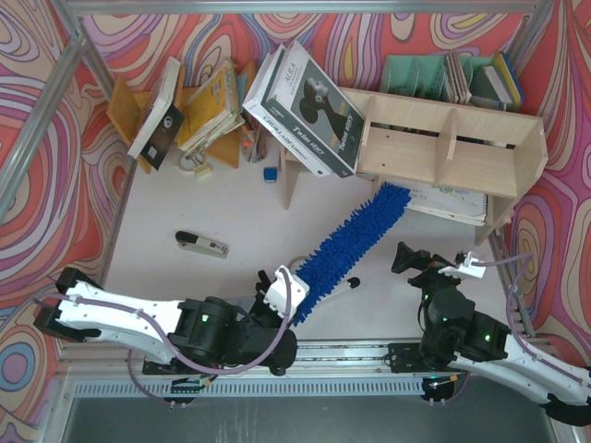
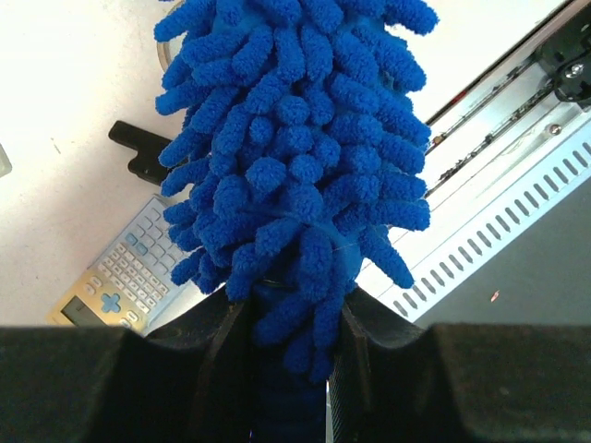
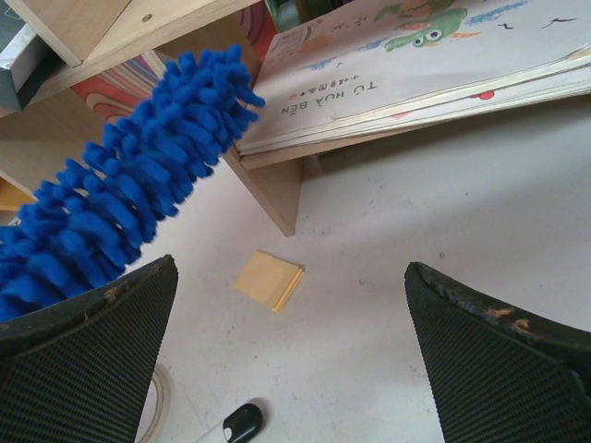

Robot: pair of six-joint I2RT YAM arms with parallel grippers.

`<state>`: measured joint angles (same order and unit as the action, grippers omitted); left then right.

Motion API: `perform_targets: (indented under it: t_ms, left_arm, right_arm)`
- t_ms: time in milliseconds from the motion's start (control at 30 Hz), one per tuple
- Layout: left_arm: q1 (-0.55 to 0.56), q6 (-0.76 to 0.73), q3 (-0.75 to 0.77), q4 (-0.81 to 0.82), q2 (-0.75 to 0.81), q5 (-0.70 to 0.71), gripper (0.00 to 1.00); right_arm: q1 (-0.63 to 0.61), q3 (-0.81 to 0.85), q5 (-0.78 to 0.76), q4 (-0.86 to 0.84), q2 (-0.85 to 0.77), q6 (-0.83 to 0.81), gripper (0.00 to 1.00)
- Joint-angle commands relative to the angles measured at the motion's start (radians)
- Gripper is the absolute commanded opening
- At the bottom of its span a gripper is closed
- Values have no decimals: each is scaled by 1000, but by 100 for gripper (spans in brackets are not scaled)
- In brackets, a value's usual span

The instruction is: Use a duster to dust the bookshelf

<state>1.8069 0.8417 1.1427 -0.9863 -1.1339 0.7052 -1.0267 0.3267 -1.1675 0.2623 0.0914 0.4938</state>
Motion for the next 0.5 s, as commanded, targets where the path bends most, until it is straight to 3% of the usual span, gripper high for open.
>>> perform_targets:
  t_ms: [0,467]
  left_arm:
    - [-39,-30,-29,82,-16,-31,0]
    - [-172,-135,12,332,-190,-51,0]
  right_arm:
    - [1,-2,-50,0,-13,18,99]
    - [1,-11,-55,36,-38,65,99]
